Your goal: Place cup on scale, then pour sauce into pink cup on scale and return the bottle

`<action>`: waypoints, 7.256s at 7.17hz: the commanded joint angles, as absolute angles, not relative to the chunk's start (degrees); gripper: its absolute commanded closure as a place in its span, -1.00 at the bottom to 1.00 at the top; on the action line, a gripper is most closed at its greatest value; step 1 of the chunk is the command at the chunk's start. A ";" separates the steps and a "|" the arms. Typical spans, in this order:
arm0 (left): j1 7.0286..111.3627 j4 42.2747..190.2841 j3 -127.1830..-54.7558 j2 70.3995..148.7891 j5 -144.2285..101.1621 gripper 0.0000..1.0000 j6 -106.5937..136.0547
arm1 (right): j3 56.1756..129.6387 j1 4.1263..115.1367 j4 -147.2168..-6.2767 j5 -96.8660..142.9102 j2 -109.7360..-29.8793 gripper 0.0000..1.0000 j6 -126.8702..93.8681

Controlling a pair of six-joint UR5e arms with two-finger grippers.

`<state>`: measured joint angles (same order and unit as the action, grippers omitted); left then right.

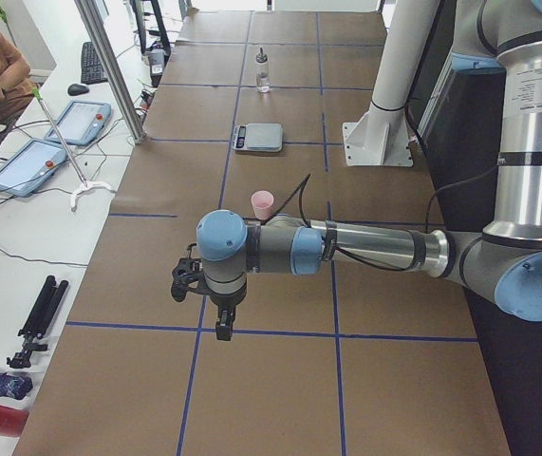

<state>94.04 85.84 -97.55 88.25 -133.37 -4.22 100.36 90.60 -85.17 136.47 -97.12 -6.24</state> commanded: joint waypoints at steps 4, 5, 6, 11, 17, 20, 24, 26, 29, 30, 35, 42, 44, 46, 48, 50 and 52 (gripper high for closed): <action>94.04 85.61 -97.73 88.68 -134.46 -1.00 -3.96 | 101.78 90.44 -85.61 136.58 -97.12 -1.00 -5.63; 93.96 85.43 -100.61 89.20 -134.04 -1.00 -3.52 | 101.78 90.44 -85.69 137.02 -97.12 -1.00 -5.71; 93.96 85.26 -105.16 89.12 -133.95 -1.00 -3.52 | 101.86 90.44 -85.69 137.72 -97.03 -1.00 -5.71; 88.78 88.86 -110.92 91.40 -135.78 -1.00 -3.43 | 102.39 90.44 -85.69 137.64 -96.86 -1.00 -5.80; 73.77 87.71 -119.33 95.18 -138.17 -1.00 18.71 | 102.22 88.95 -85.25 137.29 -96.94 -1.00 -6.41; 62.10 88.24 -124.71 95.27 -128.72 -1.00 45.08 | 101.95 88.86 -85.25 137.20 -97.12 -1.00 -6.33; 49.58 95.07 -122.18 94.84 -117.25 -1.00 61.34 | 101.16 88.86 -85.08 137.11 -97.56 -1.00 -5.54; 49.40 102.28 -115.69 94.83 -115.59 -1.00 62.84 | 101.43 88.86 -84.99 137.20 -97.47 -1.00 -5.62; 46.95 105.29 -111.37 94.92 -115.49 -1.00 62.58 | 101.43 88.77 -85.17 137.29 -96.94 -1.00 -6.24; 46.32 105.29 -111.01 95.18 -115.49 -1.00 62.40 | 101.43 88.77 -85.08 137.29 -96.94 -1.00 -6.24; 45.53 105.38 -108.73 95.54 -115.58 -1.00 62.14 | 101.51 88.86 -85.08 137.29 -96.94 -1.00 -5.80; 42.71 106.35 -104.95 97.56 -115.49 -0.93 62.23 | 101.60 88.86 -85.17 137.46 -96.94 -1.00 -5.89; 42.71 106.35 -104.41 98.17 -115.58 -0.70 62.14 | 101.69 88.86 -85.17 137.64 -96.94 -1.00 -6.06; 42.71 106.26 -104.50 98.44 -115.93 -0.19 59.96 | 102.56 88.86 -85.17 138.33 -96.86 -1.00 -6.50; 42.89 106.08 -104.94 98.17 -116.28 0.31 57.22 | 102.57 88.86 -85.08 139.39 -96.86 -1.00 -6.50; 42.98 106.08 -105.29 97.65 -116.37 0.81 57.13 | 102.57 88.86 -85.08 139.48 -96.86 -1.00 -6.50; 42.98 105.82 -105.29 97.56 -116.37 1.00 57.74 | 102.66 88.95 -85.08 139.57 -96.94 -1.00 -6.50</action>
